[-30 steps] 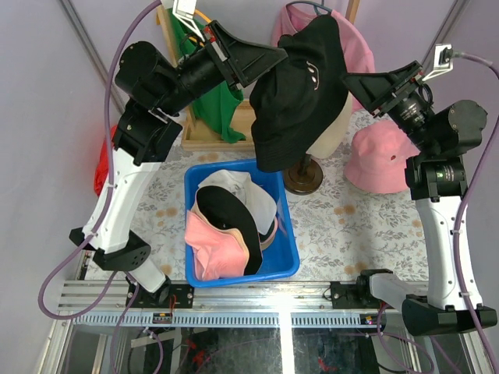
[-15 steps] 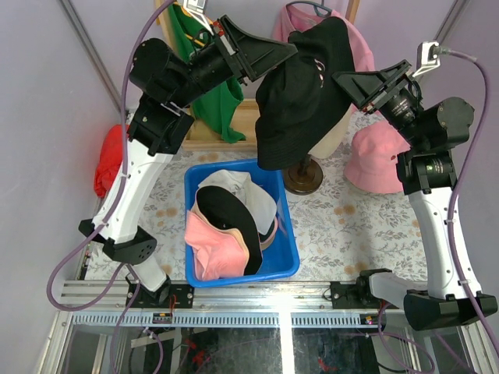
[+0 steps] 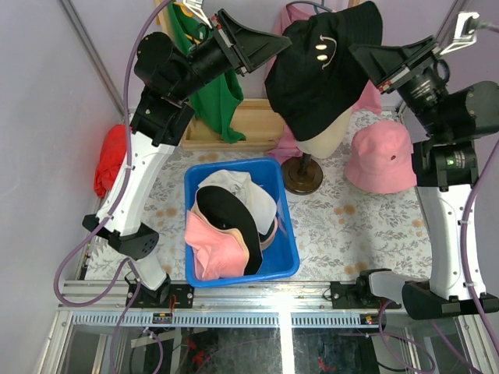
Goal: Stack the hats
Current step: Stack the hat on the hat.
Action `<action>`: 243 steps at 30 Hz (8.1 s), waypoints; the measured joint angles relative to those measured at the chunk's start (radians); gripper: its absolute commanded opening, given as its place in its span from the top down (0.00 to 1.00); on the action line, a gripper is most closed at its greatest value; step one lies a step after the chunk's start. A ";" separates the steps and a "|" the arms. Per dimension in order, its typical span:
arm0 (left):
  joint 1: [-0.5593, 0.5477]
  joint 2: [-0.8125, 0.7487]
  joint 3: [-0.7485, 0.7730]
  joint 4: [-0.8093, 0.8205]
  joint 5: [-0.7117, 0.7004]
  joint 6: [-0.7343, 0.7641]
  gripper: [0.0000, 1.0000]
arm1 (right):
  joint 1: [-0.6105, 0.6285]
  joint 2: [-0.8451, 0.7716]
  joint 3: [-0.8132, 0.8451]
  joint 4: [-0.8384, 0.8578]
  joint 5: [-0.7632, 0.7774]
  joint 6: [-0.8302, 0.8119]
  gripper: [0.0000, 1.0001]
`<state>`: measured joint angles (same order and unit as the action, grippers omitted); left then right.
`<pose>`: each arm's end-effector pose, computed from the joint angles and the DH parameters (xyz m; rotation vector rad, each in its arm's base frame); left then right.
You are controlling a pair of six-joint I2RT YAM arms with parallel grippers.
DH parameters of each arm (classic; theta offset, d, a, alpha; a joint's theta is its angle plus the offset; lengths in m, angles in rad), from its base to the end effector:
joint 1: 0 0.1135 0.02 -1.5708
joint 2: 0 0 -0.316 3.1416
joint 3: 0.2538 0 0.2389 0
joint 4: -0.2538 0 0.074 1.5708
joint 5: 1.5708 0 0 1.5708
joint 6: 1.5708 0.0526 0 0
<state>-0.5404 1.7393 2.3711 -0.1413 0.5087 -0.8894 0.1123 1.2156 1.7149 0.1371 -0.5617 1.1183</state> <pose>0.2698 -0.1917 0.6665 0.2995 1.2531 -1.5244 0.1754 0.0480 0.6436 -0.0188 1.1422 1.3683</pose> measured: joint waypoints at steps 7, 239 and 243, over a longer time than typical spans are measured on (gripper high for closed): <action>0.064 -0.028 -0.057 0.010 0.000 -0.027 0.44 | 0.000 0.024 0.184 -0.084 0.085 -0.078 1.00; -0.559 0.335 -0.732 0.203 -0.735 0.261 0.36 | -0.337 -0.265 -0.736 -0.350 1.047 -0.245 0.36; -0.558 0.336 -0.732 0.216 -0.735 0.254 0.36 | -0.368 -0.203 -0.648 -0.353 1.041 -0.276 0.36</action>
<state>-1.0988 2.0750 1.6390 0.0746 -0.2264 -0.6357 -0.2554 1.0130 1.0668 -0.2161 0.4797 0.8425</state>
